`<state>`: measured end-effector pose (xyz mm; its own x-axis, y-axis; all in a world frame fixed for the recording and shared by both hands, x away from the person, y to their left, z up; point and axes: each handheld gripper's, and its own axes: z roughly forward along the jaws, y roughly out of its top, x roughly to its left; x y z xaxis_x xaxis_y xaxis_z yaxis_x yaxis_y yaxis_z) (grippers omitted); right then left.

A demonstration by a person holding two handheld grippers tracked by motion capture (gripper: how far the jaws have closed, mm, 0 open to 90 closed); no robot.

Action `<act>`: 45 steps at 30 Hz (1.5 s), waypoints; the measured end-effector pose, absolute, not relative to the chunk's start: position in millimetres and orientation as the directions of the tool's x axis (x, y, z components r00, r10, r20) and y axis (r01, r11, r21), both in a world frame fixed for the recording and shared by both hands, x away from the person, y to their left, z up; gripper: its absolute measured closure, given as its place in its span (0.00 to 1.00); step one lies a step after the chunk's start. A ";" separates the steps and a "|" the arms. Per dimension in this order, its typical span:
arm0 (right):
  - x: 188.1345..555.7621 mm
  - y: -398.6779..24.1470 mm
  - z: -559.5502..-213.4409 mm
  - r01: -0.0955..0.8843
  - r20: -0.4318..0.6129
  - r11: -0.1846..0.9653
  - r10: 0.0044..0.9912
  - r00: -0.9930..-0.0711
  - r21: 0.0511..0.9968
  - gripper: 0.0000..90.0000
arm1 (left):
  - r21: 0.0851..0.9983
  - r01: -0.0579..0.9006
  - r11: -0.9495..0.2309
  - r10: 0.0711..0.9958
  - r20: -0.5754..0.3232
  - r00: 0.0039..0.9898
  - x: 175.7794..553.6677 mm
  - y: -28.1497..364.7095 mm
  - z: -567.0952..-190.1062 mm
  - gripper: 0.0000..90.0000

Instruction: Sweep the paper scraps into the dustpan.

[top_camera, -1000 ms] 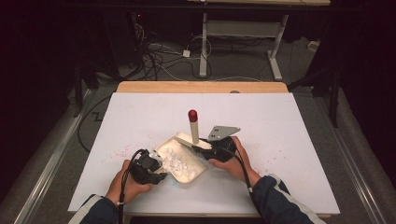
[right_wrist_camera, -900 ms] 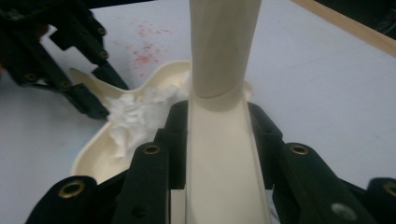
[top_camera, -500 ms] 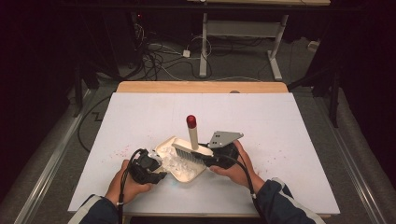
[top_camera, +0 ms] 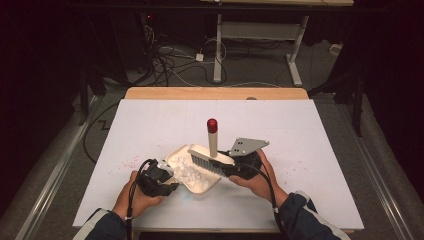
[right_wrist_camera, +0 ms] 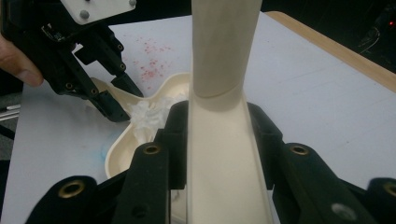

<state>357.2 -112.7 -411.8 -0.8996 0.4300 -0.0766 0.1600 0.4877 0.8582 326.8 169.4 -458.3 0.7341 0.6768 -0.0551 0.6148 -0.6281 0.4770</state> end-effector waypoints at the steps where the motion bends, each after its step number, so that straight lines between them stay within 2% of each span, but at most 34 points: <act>1: 356.8 -114.0 -411.6 0.158 -0.079 0.491 0.428 -0.900 0.857 0.75 | 0.482 0.617 -0.623 0.679 -0.059 0.732 326.7 169.4 -458.5 0.71; 27: 345.2 -161.7 -398.4 0.194 -0.060 0.465 0.477 -0.877 0.864 0.75 | 0.514 0.631 -0.580 0.706 -0.068 0.705 331.3 178.7 -457.0 0.71; 45: 327.8 -211.6 -396.3 0.276 -0.008 0.477 0.512 -0.859 0.834 0.75 | 0.527 0.655 -0.541 0.744 -0.063 0.665 334.0 193.9 -455.2 0.70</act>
<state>327.8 -211.6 -396.3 -0.8587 0.5124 -0.0083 0.2764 0.4768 0.8344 334.0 193.9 -455.2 0.6652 0.7440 -0.0632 0.6554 -0.5412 0.5268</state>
